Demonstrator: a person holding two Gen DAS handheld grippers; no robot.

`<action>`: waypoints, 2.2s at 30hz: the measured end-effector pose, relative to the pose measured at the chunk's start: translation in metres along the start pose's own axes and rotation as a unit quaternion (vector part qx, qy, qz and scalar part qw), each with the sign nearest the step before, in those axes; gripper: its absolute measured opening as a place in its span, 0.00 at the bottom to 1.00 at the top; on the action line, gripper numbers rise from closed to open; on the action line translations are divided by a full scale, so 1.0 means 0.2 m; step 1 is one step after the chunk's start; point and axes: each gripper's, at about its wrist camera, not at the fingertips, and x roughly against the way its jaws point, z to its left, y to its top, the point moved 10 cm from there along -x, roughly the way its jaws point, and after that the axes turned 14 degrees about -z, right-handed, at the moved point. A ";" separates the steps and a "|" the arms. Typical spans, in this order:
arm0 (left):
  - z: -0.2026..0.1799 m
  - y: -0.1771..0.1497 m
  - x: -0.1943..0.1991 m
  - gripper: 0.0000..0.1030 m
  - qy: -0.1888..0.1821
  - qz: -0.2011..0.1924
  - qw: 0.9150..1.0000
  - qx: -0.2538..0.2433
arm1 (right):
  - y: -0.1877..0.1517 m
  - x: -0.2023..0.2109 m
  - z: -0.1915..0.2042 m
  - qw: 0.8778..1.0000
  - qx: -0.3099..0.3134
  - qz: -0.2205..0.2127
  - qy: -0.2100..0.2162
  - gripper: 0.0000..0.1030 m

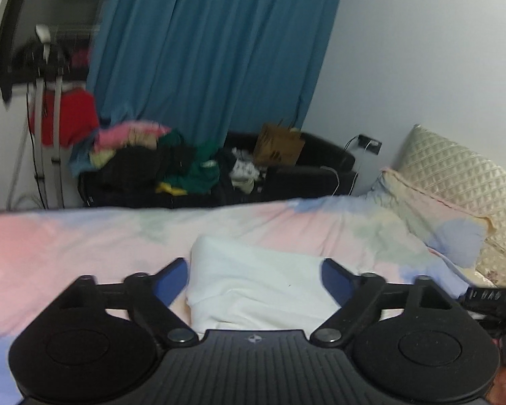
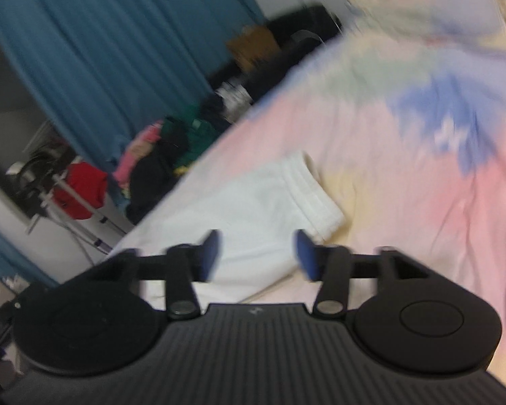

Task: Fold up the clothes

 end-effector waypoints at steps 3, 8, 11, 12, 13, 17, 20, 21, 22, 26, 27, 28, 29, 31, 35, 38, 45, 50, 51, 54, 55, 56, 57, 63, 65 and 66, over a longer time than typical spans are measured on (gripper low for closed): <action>-0.09 0.10 0.22 0.95 0.002 -0.022 1.000 -0.022 | 0.11 0.21 0.13 0.998 0.039 -0.038 0.032 0.87; -0.22 0.22 0.57 1.00 0.005 -0.048 0.998 -0.045 | 0.19 0.52 0.29 0.990 0.103 -0.074 0.058 0.87; -0.27 0.25 0.77 1.00 0.010 -0.061 0.997 -0.053 | 0.20 0.69 0.35 0.986 0.121 -0.089 0.069 0.87; -0.29 0.26 0.84 1.00 0.012 -0.064 0.996 -0.057 | 0.20 0.74 0.37 0.985 0.127 -0.091 0.074 0.87; -0.30 0.27 0.90 1.00 0.014 -0.068 0.996 -0.060 | 0.19 0.79 0.38 0.983 0.134 -0.094 0.077 0.87; -0.35 0.28 1.16 1.00 0.023 -0.089 0.993 -0.080 | 0.15 0.97 0.44 0.978 0.154 -0.108 0.090 0.87; -0.34 0.27 1.33 1.00 0.033 -0.106 0.992 -0.067 | 0.09 1.06 0.45 0.975 0.163 -0.122 0.094 0.87; -0.34 0.27 1.38 1.00 0.037 -0.108 0.991 -0.065 | 0.07 1.09 0.45 0.974 0.166 -0.124 0.095 0.87; -0.33 0.25 1.43 1.00 0.040 -0.108 0.991 -0.064 | 0.04 1.11 0.44 0.973 0.168 -0.125 0.095 0.87; -0.31 0.17 1.59 1.00 0.054 -0.115 0.989 -0.073 | -0.07 1.13 0.43 0.971 0.176 -0.127 0.095 0.87; -0.30 0.15 1.62 1.00 0.055 -0.115 0.989 -0.072 | -0.10 1.14 0.42 0.971 0.178 -0.127 0.095 0.87; -0.29 0.13 1.65 1.00 0.057 -0.116 0.989 -0.072 | -0.13 1.14 0.42 0.971 0.179 -0.128 0.094 0.87; -0.27 0.10 1.67 1.00 0.060 -0.117 0.989 -0.072 | -0.16 1.14 0.42 0.971 0.181 -0.128 0.094 0.87; -0.25 0.06 1.71 1.00 0.064 -0.119 0.988 -0.072 | -0.21 1.13 0.41 0.968 0.190 -0.132 0.092 0.87; -0.19 -0.03 1.70 1.00 0.074 -0.113 0.988 -0.073 | -0.29 1.11 0.43 0.962 0.214 -0.141 0.090 0.87; -0.16 -0.10 1.66 1.00 0.078 -0.106 0.989 -0.071 | -0.35 1.10 0.42 0.959 0.224 -0.148 0.086 0.87; -0.12 -0.23 1.54 0.99 0.087 -0.097 0.988 -0.087 | -0.49 0.99 0.36 0.958 0.236 -0.145 0.070 0.87; -0.11 -0.29 1.48 0.99 0.081 -0.092 0.989 -0.087 | -0.58 0.92 0.30 0.961 0.232 -0.135 0.060 0.87; -0.11 -0.30 1.46 0.99 0.080 -0.090 0.989 -0.088 | -0.60 0.91 0.29 0.961 0.233 -0.135 0.058 0.87; -0.10 -0.32 1.44 0.98 0.076 -0.083 0.990 -0.088 | -0.61 0.90 0.29 0.959 0.241 -0.142 0.053 0.87; -0.10 -0.33 1.43 0.98 0.076 -0.082 0.990 -0.088 | -0.62 0.90 0.29 0.958 0.244 -0.145 0.051 0.87; -0.10 -0.34 1.42 0.98 0.075 -0.080 0.990 -0.088 | -0.62 0.91 0.29 0.958 0.244 -0.145 0.052 0.87; -0.10 -0.34 1.42 0.98 0.075 -0.079 0.990 -0.089 | -0.63 0.91 0.29 0.957 0.244 -0.145 0.053 0.87; -0.13 -0.38 1.39 0.98 0.069 -0.077 0.990 -0.095 | -0.62 0.92 0.28 0.957 0.242 -0.150 0.055 0.87; -0.15 -0.39 1.39 0.98 0.066 -0.076 0.990 -0.097 | -0.63 0.92 0.28 0.957 0.242 -0.148 0.055 0.87; -0.15 -0.40 1.39 0.98 0.066 -0.075 0.990 -0.097 | -0.63 0.92 0.28 0.957 0.243 -0.147 0.055 0.87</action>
